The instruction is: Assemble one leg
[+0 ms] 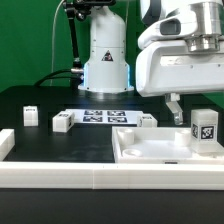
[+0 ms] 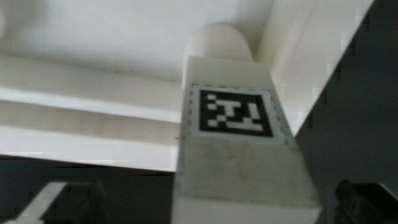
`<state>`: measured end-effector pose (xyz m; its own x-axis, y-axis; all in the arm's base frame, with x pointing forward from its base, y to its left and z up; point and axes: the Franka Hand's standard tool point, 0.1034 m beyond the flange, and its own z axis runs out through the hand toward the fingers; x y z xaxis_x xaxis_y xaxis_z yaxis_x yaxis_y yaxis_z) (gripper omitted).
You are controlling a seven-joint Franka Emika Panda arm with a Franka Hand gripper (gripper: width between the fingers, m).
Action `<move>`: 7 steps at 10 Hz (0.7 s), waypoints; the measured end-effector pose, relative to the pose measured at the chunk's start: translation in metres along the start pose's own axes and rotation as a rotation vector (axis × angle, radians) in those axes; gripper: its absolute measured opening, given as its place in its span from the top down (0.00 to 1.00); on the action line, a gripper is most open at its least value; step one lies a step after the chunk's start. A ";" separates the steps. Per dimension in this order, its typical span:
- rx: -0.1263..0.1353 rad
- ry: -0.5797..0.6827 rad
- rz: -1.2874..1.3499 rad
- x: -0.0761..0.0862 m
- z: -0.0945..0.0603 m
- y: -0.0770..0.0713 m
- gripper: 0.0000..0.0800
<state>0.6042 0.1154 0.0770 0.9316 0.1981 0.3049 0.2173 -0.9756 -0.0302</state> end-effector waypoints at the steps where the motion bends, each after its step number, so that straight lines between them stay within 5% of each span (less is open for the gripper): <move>1: 0.010 -0.080 0.001 0.001 0.001 0.000 0.19; 4: 0.030 -0.265 0.007 0.004 0.001 0.002 0.19; 7: 0.027 -0.235 0.008 0.009 0.004 0.003 0.19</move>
Offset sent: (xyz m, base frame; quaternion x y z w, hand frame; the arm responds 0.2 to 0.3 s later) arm 0.0101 -0.0076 -0.0004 0.0056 -0.1945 -0.0009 0.9809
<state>0.6140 0.1146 0.0761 0.9749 0.2097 0.0746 0.2142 -0.9751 -0.0579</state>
